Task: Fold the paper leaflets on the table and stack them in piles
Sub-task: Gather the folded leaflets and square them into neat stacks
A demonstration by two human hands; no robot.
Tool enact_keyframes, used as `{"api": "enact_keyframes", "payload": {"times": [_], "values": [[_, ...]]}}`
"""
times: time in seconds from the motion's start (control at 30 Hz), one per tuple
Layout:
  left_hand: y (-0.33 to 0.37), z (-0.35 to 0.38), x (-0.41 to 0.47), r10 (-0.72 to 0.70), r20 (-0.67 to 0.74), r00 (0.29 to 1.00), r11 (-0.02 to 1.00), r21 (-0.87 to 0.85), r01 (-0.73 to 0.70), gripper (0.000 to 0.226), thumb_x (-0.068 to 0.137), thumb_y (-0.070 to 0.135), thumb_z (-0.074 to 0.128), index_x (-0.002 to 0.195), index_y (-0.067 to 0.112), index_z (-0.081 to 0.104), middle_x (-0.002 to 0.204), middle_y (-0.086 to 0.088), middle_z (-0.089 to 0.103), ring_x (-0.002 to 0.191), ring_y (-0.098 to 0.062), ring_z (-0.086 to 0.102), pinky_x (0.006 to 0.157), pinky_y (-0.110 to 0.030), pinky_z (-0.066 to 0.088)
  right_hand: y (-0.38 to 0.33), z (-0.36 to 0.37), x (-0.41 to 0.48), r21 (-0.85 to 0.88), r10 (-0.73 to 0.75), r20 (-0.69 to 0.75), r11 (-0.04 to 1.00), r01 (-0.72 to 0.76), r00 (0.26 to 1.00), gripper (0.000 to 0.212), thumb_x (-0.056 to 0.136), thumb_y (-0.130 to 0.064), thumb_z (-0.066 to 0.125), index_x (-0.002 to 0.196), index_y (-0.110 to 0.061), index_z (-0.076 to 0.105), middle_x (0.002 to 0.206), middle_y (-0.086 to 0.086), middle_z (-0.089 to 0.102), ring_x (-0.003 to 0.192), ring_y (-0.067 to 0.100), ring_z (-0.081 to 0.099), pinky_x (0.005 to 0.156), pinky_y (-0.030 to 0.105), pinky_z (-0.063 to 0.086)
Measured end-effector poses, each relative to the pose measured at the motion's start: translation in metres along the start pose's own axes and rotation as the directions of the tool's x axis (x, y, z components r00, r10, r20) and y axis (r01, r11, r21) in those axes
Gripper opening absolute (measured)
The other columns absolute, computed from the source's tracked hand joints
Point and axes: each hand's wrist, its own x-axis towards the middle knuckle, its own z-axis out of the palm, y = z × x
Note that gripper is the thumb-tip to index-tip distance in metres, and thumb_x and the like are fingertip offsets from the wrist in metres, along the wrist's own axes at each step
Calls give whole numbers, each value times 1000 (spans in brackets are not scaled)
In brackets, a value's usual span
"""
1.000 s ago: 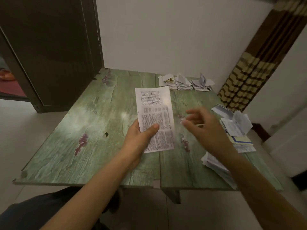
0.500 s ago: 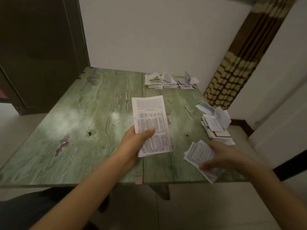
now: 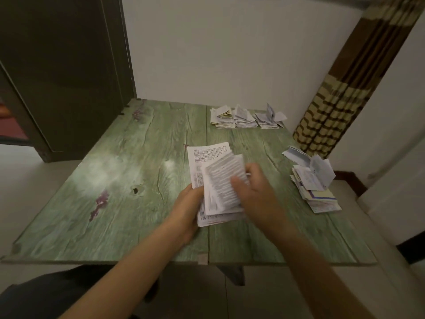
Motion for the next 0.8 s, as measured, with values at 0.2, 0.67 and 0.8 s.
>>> {"api": "enact_keyframes", "payload": {"times": [0.2, 0.67, 0.8], "values": [[0, -4, 1, 119, 12, 993, 989, -95, -118, 39, 96, 41, 37, 108, 16, 64, 103, -9, 72, 91, -22, 70, 78, -33, 57, 29, 49, 6, -407, -210, -167, 905, 127, 963, 28, 99, -25, 36, 123, -12, 42, 108, 5, 59, 90, 17, 57, 76, 37, 51], [-1, -22, 6, 471, 78, 879, 748, 493, -445, 56, 86, -1, 58, 123, 34, 35, 122, 8, 54, 112, -4, 55, 91, -26, 51, 34, 54, 20, 161, -70, 42, 985, 63, 997, 70, 91, 4, 46, 146, -20, 10, 141, -2, 39, 122, 6, 45, 84, 1, 40], [-3, -24, 10, 520, 82, 850, 734, 465, -494, 77, 72, 7, 58, 137, 22, 20, 129, 7, 47, 113, 0, 54, 87, -20, 50, 40, 59, 19, 237, -68, 85, 971, 46, 994, 77, 89, 8, 48, 147, -16, 5, 142, 3, 41, 117, 5, 49, 77, 2, 42]]}}
